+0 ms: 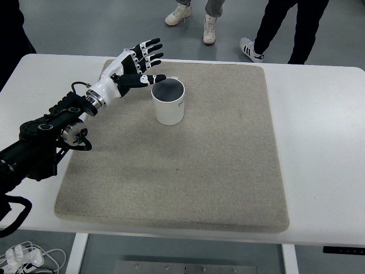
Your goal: Flip white cup upright
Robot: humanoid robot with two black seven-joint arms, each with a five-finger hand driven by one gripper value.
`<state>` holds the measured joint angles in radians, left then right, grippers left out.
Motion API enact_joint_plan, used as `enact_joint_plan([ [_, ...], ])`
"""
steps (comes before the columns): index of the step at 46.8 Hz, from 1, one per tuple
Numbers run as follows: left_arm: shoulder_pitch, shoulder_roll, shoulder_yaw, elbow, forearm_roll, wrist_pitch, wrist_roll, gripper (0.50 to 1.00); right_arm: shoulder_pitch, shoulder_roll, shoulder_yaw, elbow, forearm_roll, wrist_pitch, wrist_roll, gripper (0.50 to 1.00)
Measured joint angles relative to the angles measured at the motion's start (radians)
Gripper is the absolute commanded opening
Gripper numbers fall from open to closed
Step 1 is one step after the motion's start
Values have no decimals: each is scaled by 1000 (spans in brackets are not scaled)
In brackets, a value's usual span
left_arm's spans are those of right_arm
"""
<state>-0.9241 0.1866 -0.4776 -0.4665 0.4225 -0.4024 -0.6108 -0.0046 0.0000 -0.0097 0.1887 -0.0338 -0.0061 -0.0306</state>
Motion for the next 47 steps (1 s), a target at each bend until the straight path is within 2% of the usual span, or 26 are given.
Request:
enact_joint_plan([
  [13,-59,36,-67,-8,-54,-13,0,992,0,0,0,0,0,0,0,952],
  [26,-136,-17,-63,164,-170,43,0,990,0,0,0,0,0,0,0,952],
  [42,-145,-26,-73,162,-468,29,0,990,0,0,-1,0,0,0,0,952],
  [47,-141,-25,-72,159,-535,-8,93,988,0,0,0,0,0,0,0,952],
])
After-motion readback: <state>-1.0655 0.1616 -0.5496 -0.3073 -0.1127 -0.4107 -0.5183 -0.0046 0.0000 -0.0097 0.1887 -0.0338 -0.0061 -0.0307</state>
